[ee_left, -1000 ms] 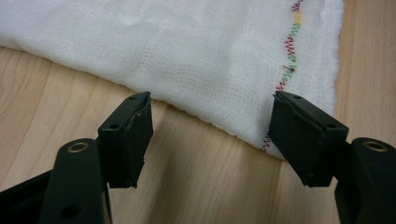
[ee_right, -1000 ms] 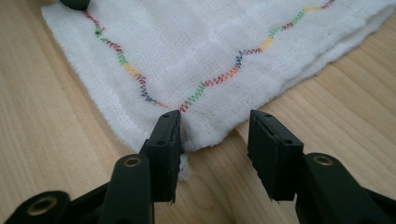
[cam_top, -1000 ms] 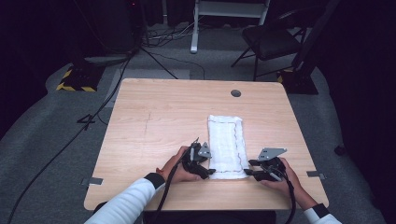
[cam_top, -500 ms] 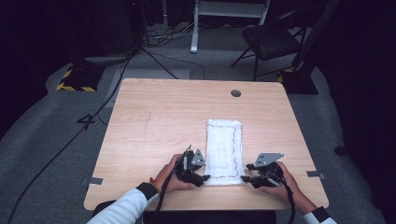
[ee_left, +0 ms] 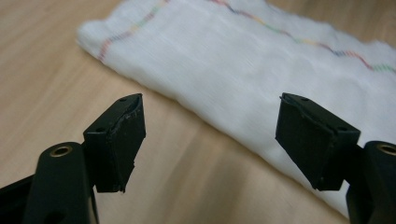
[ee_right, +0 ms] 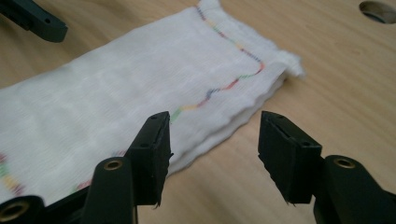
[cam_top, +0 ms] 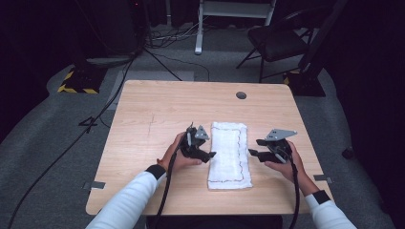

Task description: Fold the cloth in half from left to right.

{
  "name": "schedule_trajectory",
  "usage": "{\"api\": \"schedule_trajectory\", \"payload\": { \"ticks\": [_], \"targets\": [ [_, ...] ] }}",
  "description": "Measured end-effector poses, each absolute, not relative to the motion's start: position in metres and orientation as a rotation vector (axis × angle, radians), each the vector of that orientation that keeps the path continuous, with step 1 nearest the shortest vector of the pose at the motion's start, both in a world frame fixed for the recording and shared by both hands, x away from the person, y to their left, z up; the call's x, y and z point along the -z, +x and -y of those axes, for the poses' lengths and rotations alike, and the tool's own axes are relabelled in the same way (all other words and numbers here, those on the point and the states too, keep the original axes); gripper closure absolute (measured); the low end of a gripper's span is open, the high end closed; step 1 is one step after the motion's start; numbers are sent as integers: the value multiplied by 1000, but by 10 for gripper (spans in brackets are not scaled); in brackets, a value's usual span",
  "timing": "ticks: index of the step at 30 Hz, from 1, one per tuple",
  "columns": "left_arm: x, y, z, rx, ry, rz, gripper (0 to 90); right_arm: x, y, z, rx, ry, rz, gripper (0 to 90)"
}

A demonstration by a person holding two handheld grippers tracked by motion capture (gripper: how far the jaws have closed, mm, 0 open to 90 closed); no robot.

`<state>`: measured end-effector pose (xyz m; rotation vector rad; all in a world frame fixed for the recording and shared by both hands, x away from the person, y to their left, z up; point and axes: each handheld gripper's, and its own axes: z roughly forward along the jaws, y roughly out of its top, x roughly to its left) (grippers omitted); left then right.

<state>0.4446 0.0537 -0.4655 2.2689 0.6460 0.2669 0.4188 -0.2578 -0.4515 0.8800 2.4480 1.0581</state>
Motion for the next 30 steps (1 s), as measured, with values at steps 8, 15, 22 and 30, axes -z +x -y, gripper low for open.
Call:
{"api": "schedule_trajectory", "payload": {
  "ticks": [8, 15, 22, 30],
  "targets": [
    [471, 496, -37, -340, 2255, -719, 245, 457, 474, 241, -1031, 966, -2384, 462],
    [487, 531, -30, -304, 2213, -867, 257, 469, 511, 229, -974, 1059, -2364, 467],
    [496, 541, -22, -295, 2224, -905, 217, 482, 525, 221, -929, 1095, -2377, 470],
    [500, 541, -21, -281, 2208, -879, 236, 491, 533, 224, -966, 1160, -2410, 478]
  ]
}}
